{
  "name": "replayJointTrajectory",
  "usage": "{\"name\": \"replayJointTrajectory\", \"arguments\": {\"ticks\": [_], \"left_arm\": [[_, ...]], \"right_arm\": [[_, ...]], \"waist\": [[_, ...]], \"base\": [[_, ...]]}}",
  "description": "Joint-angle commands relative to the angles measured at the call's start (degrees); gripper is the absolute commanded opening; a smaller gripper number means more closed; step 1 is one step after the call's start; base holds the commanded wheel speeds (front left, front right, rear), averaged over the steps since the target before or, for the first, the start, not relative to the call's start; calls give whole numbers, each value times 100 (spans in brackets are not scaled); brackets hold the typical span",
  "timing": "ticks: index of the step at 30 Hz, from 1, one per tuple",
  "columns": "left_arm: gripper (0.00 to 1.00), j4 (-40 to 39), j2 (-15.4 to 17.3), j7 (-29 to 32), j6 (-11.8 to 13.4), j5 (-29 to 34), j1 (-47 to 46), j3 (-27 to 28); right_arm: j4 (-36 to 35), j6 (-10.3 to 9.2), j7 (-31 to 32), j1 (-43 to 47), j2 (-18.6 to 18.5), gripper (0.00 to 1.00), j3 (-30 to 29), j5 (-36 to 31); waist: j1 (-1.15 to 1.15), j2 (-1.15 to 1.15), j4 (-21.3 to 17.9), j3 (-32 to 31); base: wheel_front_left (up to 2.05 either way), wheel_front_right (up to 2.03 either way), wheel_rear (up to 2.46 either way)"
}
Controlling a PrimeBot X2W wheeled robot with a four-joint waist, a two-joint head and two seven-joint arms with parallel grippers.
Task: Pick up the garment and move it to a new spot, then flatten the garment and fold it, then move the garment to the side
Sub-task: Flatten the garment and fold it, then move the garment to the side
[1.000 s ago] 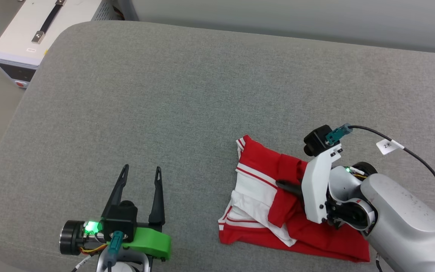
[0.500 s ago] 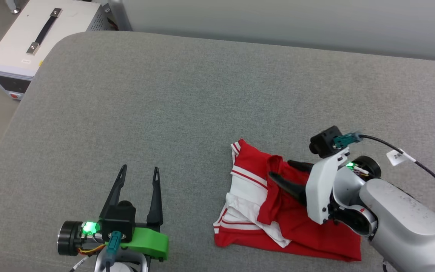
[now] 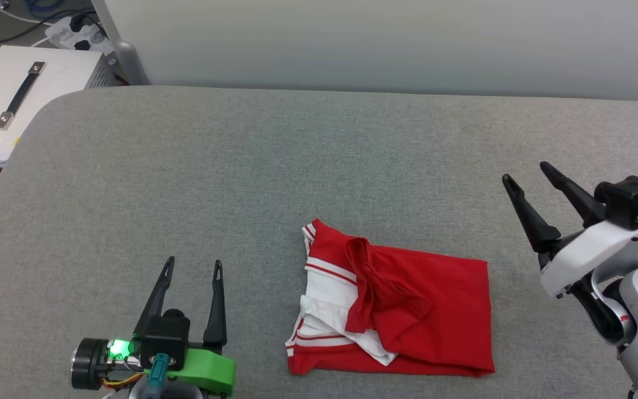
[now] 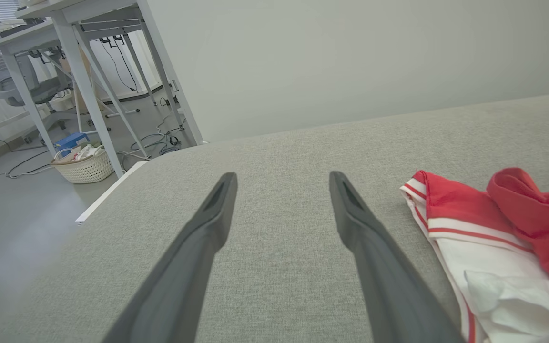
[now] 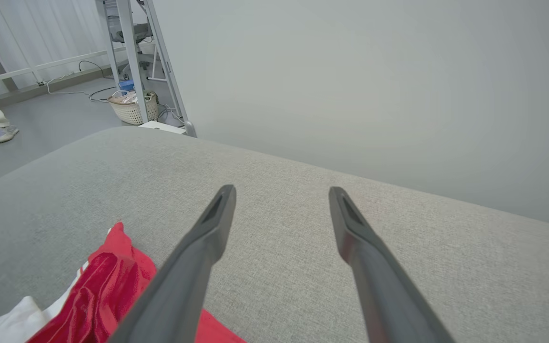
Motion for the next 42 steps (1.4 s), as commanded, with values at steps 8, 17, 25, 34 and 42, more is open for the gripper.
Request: {"name": "replayJointTrajectory", "arguments": {"ticks": [8, 17, 25, 34, 42], "left_arm": [[100, -101, 120, -35, 69, 40, 110, 48], [100, -190, 163, -35, 99, 36, 181, 15], [100, -308, 179, -35, 103, 2, 277, -19], [100, -343, 221, -35, 105, -38, 343, 30], [100, -305, 209, -35, 110, -59, 361, 61]], "right_arm": [[-460, -4, -618, 993, 842, 100, -1679, -1552], [-1692, -4, -696, 2067, 1709, 100, -2618, -2612], [-2194, -4, -698, 2834, 2184, 100, -2801, -2833], [-2172, -4, -699, 3239, 2338, 100, -2798, -2875], [-2077, -4, -699, 3277, 2358, 100, -2761, -2854]], "waist": [[0, 0, -305, -213], [0, 0, -326, -304], [0, 0, -294, -335], [0, 0, -247, -379], [0, 0, -242, -401]], "base": [[0, 0, 0], [0, 0, 0], [0, 0, 0], [0, 0, 0], [0, 0, 0]]}}
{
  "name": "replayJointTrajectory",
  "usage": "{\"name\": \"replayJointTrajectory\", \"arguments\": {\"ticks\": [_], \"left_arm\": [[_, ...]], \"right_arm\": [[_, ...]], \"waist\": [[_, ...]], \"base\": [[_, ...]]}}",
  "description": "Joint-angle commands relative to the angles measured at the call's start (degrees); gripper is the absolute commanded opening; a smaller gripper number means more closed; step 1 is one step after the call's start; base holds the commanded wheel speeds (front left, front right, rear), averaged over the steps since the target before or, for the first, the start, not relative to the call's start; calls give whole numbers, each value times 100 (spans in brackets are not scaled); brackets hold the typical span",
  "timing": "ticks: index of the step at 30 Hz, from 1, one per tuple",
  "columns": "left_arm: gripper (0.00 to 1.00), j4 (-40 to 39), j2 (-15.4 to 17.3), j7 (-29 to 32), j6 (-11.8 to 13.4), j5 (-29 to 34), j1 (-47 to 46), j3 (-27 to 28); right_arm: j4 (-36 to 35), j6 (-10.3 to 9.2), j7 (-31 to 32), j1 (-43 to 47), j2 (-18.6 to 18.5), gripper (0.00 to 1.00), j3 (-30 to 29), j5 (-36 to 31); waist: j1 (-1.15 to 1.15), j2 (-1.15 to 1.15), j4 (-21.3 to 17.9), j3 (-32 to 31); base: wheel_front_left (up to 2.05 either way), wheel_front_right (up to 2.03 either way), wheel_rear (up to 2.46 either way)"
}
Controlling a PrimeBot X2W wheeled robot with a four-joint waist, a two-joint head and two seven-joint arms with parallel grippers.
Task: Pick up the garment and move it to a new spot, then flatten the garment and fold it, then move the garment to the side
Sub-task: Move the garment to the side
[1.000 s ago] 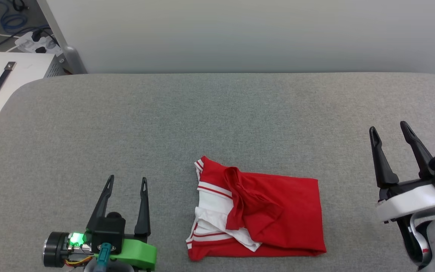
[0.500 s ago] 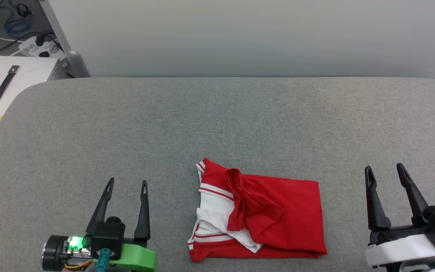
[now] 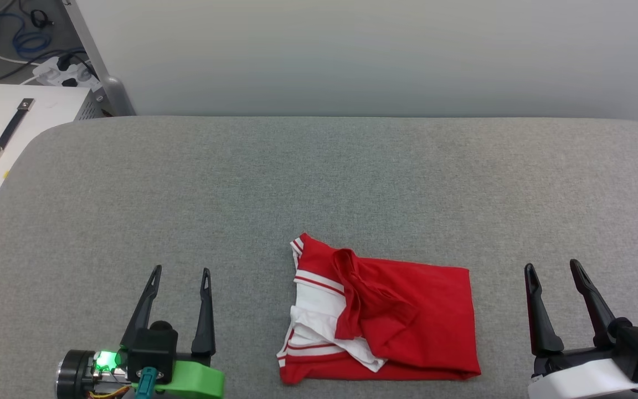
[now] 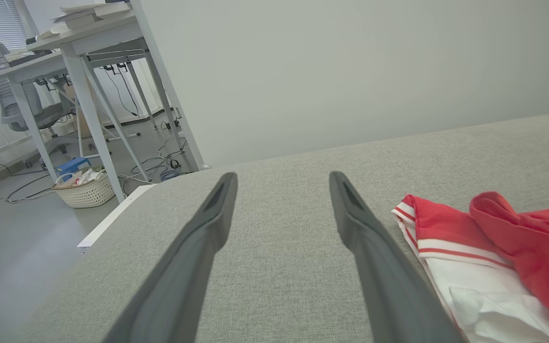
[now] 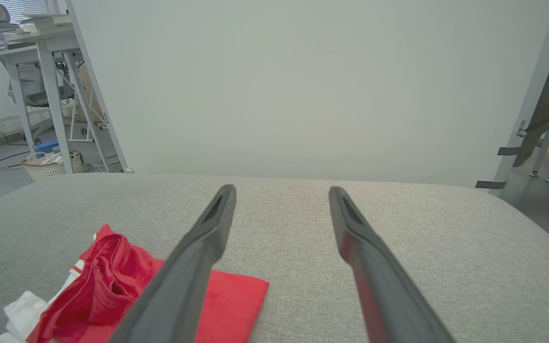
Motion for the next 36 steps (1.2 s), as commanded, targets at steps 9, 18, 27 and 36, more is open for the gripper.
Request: {"name": "replayJointTrajectory", "arguments": {"ticks": [9, 18, 27, 36], "left_arm": [[100, 23, -10, -35, 44, -17, 80, 39], [100, 12, -37, -35, 26, -6, 7, 26], [100, 28, -69, -35, 14, -16, -58, 35], [100, -3, -134, -35, -2, 8, -217, -9]], "right_arm": [[5, -4, -27, -203, -218, 100, -143, 14], [-222, -4, 373, -1358, -1115, 100, -371, 529], [-97, -4, 2386, -2180, -1737, 100, 406, 1913], [466, -4, 4954, -2115, -2274, 100, 1304, 3555]], "waist": [[0, 0, 39, -7], [0, 0, 149, 87], [0, 0, 245, 181], [0, 0, 381, 446]], "base": [[0, 0, 0], [0, 0, 0], [0, 0, 0], [0, 0, 0]]}}
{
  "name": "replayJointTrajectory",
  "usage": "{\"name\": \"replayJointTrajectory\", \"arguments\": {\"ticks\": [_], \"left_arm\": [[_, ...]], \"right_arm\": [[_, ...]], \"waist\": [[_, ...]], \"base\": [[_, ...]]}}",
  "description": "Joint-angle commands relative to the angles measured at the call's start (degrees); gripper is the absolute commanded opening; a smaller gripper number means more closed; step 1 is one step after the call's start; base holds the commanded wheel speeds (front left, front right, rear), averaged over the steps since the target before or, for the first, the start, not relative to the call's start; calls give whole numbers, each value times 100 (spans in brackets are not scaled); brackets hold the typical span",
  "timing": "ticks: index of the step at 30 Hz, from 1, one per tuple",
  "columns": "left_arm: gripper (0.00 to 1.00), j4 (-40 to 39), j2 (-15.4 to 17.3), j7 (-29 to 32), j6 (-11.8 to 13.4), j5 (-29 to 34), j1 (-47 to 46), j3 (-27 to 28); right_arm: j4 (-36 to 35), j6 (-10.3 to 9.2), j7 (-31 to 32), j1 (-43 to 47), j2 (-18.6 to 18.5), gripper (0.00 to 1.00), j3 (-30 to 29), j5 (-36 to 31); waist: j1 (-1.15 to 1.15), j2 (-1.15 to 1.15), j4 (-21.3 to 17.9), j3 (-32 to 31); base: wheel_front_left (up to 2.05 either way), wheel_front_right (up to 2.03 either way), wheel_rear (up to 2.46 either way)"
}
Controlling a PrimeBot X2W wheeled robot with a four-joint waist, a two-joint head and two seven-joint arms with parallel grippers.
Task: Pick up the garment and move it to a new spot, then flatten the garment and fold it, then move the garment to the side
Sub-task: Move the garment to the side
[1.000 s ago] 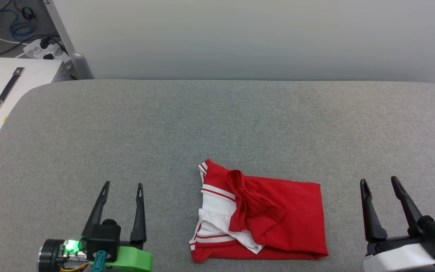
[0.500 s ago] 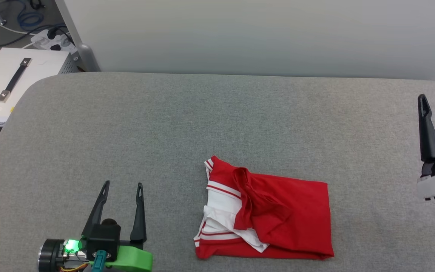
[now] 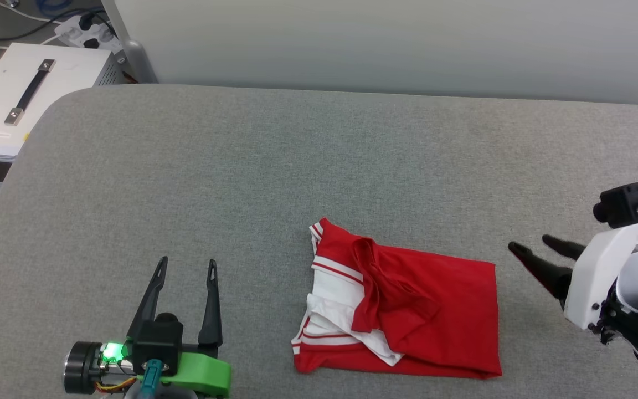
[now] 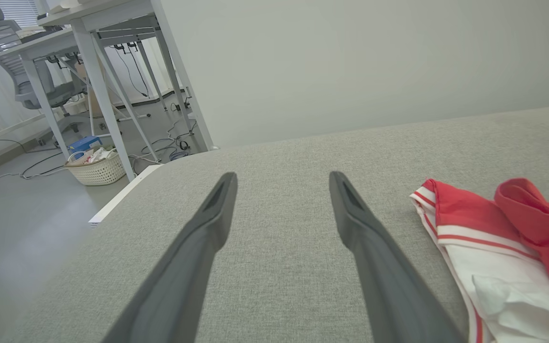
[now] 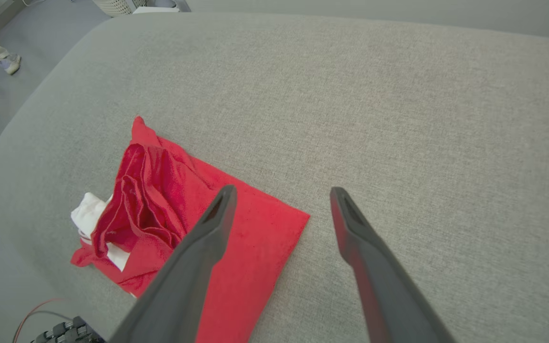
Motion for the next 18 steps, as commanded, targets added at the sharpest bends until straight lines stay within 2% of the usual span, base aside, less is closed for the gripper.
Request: {"name": "replayJointTrajectory", "arguments": {"ticks": [1, 8, 18], "left_arm": [[100, -7, -14, -35, -2, 7, -122, 6], [100, -12, -74, -35, -11, 15, -273, -30], [100, 23, -139, -35, -53, 44, -548, -132]], "right_arm": [[43, -4, 208, 88, -35, 100, 118, 181], [355, -4, 608, 247, -38, 100, 459, 617], [1379, -4, 444, -11, 334, 100, 1062, 956]], "waist": [[0, 0, 56, 94], [0, 0, 180, 359], [0, 0, 458, 770]], "base": [[0, 0, 0], [0, 0, 0], [0, 0, 0]]}}
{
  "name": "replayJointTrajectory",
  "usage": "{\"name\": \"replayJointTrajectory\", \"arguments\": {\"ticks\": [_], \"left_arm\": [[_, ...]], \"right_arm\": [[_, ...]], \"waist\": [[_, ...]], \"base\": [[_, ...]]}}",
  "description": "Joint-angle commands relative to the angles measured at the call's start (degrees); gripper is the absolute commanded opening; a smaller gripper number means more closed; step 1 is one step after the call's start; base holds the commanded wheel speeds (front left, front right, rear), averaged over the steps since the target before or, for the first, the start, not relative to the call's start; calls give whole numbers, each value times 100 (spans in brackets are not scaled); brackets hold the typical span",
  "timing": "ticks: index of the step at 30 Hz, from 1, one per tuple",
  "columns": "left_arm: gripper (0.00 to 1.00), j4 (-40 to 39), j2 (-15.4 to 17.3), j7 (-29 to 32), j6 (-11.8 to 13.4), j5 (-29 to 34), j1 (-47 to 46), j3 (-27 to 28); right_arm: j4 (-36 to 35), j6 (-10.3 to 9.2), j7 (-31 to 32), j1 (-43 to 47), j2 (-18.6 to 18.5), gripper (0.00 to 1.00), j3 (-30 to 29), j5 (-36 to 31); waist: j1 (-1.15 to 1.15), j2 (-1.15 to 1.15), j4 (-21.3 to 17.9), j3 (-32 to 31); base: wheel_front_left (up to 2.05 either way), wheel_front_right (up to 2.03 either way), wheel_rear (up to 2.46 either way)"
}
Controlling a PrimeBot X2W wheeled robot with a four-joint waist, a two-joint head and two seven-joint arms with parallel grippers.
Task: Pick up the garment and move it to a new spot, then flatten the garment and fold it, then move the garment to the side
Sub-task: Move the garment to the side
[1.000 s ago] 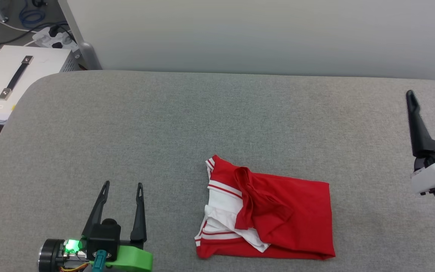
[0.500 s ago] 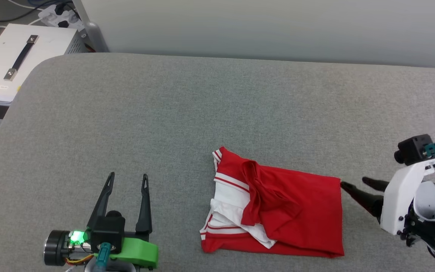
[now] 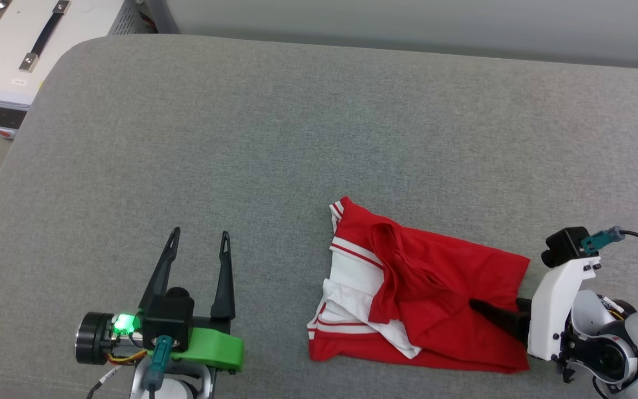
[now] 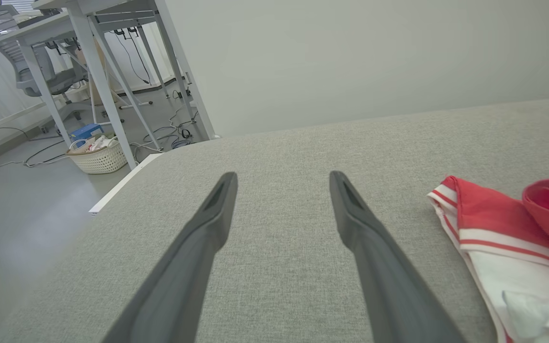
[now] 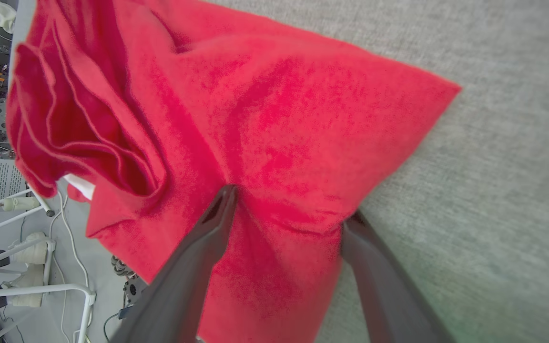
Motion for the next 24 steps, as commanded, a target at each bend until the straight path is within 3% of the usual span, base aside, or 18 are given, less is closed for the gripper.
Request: {"name": "replayJointTrajectory", "arguments": {"ticks": [1, 6, 7, 8, 9, 19, 20, 24], "left_arm": [[100, 25, -43, -35, -2, 42, -106, -14], [100, 46, -47, -35, 18, 30, -120, 3], [100, 47, -44, -35, 24, 28, -112, 10], [100, 49, -39, -35, 32, 26, -98, 21], [100, 52, -33, -35, 42, 23, -75, 35], [100, 38, -14, -35, 85, 7, 99, 90], [100, 24, -15, -35, 107, -10, 159, 130], [100, 11, -12, -35, 112, -18, 201, 166]], "right_arm": [[165, -4, -17, 33, 87, 100, 189, 67], [288, -4, -252, 28, 23, 100, 533, 178], [279, -4, -323, 17, -7, 50, 570, 202], [267, -4, -402, 0, -32, 11, 595, 234], [245, -4, -497, -26, -69, 0, 623, 267], [-224, -4, -1213, -398, -599, 0, 874, 171], [-455, -4, -1339, -585, -824, 0, 928, 2], [-697, -4, -1387, -862, -1169, 0, 952, -232]], "waist": [[0, 0, 109, 98], [0, 0, 160, 113], [0, 0, 154, 103], [0, 0, 139, 86], [0, 0, 117, 61], [0, 0, -371, -237], [0, 0, -653, -301], [0, 0, -1033, -361]], "base": [[0, 0, 0], [0, 0, 0], [0, 0, 0], [0, 0, 0], [0, 0, 0], [0, 0, 0], [0, 0, 0], [0, 0, 0]]}}
